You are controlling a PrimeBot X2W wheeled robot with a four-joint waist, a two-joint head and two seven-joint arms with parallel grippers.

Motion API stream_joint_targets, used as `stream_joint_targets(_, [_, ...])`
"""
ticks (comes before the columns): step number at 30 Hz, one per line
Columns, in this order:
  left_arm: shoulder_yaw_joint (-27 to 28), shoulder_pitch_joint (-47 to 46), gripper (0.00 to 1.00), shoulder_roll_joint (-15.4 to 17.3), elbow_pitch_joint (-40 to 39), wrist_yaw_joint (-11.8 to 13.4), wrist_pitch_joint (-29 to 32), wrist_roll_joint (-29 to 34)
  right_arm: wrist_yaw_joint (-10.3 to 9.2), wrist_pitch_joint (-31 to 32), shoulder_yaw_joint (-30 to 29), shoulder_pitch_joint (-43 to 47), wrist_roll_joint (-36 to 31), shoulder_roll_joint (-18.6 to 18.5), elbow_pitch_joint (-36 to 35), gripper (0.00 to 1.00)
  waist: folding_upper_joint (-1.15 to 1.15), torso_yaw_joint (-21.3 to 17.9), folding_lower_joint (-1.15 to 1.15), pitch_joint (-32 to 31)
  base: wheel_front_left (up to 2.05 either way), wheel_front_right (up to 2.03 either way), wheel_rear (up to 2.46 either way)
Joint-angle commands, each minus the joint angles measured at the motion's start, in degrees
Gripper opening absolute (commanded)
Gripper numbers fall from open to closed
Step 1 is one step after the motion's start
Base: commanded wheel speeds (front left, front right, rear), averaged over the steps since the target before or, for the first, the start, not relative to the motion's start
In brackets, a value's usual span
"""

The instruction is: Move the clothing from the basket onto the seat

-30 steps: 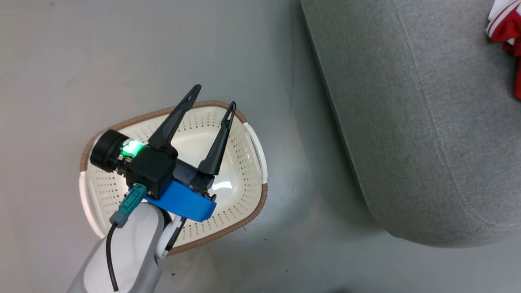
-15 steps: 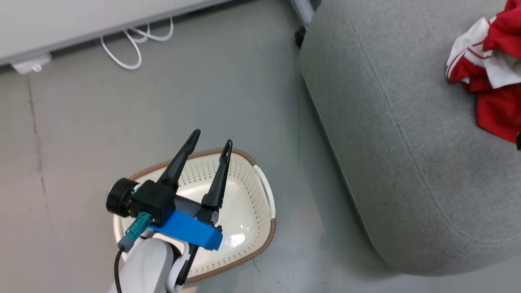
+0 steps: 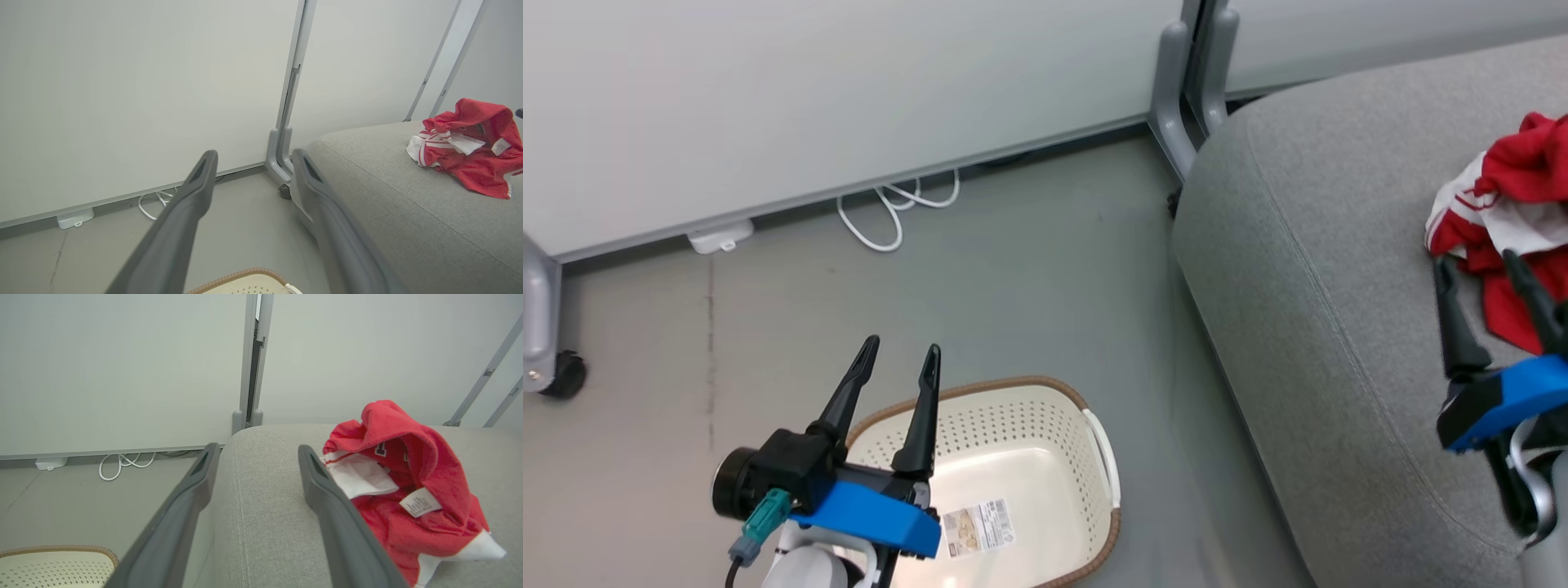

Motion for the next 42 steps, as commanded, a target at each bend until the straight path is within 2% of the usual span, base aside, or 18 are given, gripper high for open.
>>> stream_joint_targets(1, [0.7,0.9,1.00,-0.3,0.2,-0.1,-0.3,0.3,0.01,0.4,0.4,2.0,-0.5,0.7,-1.5,1.00,0.00,1.8,0.01,-2.1,0.00,0.00,0.00])
stream_joint_targets(10, [6.0,4.2,1.00,-2.0,0.8,-0.1,-0.3,1.4,0.01,1.9,0.8,10.7,-2.0,6.7,-10.7,1.00,0.00,5.8,0.01,-5.1,0.00,0.00,0.00])
stream_joint_targets(18, [8.8,6.2,1.00,-2.3,2.1,-0.1,-0.3,1.5,0.01,2.7,3.2,15.5,-2.3,9.5,-13.4,1.00,0.00,9.0,0.01,-7.4,0.00,0.00,0.00])
stream_joint_targets(31, [12.7,8.3,1.00,-2.8,5.1,-0.1,-0.3,2.0,0.01,1.2,5.2,18.4,-1.6,11.3,-11.2,1.00,0.00,10.4,0.01,-9.7,0.00,0.00,0.00])
stream_joint_targets(42, [12.6,8.3,1.00,-2.7,7.9,-0.1,-0.3,2.4,0.01,-0.7,5.6,18.5,-1.8,12.0,-6.9,1.00,0.00,10.1,0.01,-10.9,0.00,0.00,0.00])
